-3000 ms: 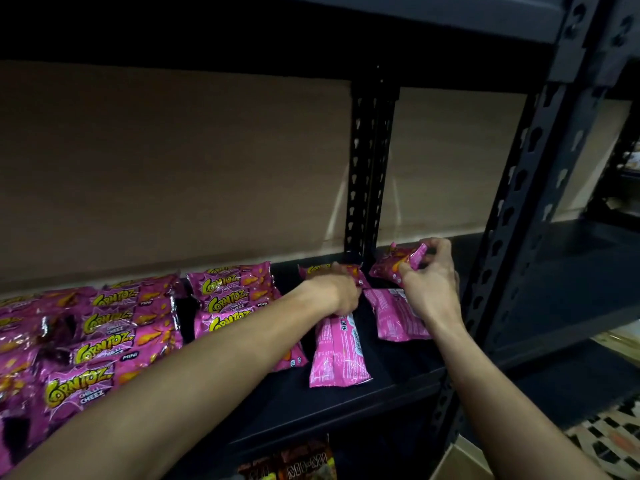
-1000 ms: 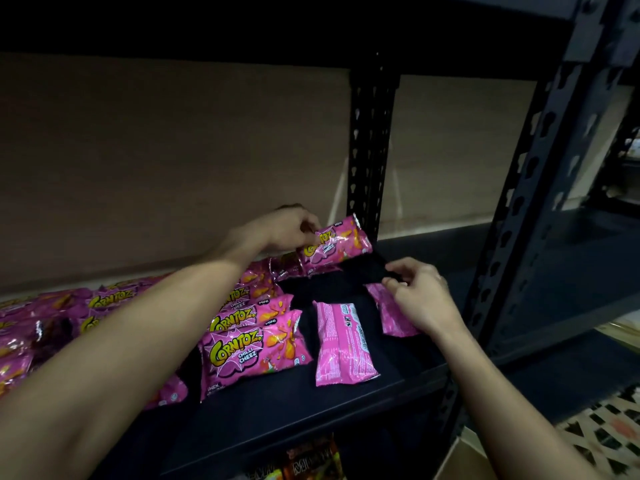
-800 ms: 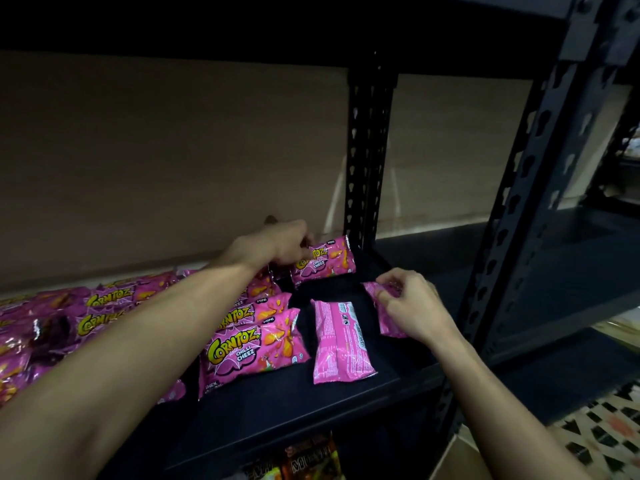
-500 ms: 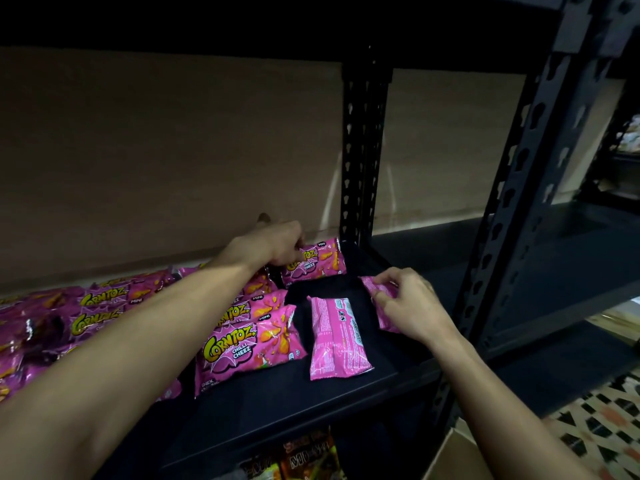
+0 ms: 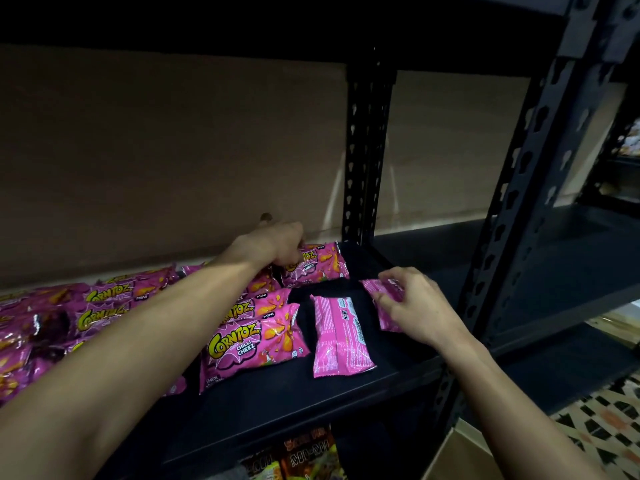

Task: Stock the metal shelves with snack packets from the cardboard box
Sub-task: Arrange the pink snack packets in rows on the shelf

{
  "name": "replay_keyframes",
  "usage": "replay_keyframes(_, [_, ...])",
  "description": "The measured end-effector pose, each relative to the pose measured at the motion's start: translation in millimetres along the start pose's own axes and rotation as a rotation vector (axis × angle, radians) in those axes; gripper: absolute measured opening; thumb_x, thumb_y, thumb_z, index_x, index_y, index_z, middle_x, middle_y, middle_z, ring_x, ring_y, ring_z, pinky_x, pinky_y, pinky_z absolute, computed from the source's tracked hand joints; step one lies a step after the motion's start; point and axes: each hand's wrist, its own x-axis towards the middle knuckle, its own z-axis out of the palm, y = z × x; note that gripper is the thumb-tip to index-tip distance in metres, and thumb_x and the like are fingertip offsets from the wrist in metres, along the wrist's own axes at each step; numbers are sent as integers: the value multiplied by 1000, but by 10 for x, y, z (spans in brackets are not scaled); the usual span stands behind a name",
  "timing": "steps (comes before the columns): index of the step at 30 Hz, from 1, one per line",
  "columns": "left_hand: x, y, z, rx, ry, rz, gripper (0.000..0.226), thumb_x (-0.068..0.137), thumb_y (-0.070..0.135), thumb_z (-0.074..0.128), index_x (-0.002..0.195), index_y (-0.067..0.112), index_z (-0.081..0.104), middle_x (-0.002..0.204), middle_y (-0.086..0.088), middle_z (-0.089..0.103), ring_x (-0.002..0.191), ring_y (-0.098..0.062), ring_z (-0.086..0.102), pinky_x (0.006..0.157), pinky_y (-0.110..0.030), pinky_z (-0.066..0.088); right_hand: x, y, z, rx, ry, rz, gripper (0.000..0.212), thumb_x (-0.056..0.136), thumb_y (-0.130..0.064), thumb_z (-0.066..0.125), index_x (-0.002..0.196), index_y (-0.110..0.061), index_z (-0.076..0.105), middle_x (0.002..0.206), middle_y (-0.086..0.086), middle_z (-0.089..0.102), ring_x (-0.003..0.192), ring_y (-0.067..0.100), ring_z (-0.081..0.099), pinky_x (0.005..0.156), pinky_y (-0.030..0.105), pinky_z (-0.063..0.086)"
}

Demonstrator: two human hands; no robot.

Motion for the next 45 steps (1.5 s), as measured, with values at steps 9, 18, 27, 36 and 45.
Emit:
replay_keyframes(9, [-206,69,-170,-23,47,51,20,94,37,59,89,17,60,96,-6,62,106,-24,62,100,-38,35,-278,-124,19,-43,203,-66,28,92,-33,65,116,-19,67,112,-1,58,114,22,52,101,39,42])
replay_keyframes(18, [-668,81,-204,-455,69,160,27,92,29,65,117,21,69,116,4,68,106,-13,63,96,-25,46,-567,-574,108,-346,-188,-144,96,64,-90,53,134,-25,53,128,-3,53,125,20,45,109,40,31])
replay_keyframes(27, [-1120,143,-237,-654,145,268,22,94,25,65,113,17,71,105,7,72,97,-2,65,79,0,40,-637,-469,146,-200,-174,-133,74,82,-55,71,145,-24,45,135,-2,52,128,18,46,113,36,25])
replay_keyframes(36, [-1280,274,-158,-672,311,273,19,95,30,63,113,27,70,104,15,66,81,15,56,71,-1,33,-579,-368,-43,760,97,131,12,85,-21,63,94,-19,72,80,-1,73,73,18,65,70,33,53])
replay_keyframes(45, [-1274,504,-167,-584,288,362,42,95,35,61,136,27,55,146,10,48,135,-5,42,117,-27,19,-552,-244,-195,1086,-163,261,24,89,-28,52,103,-13,66,87,11,66,66,21,57,59,31,32])
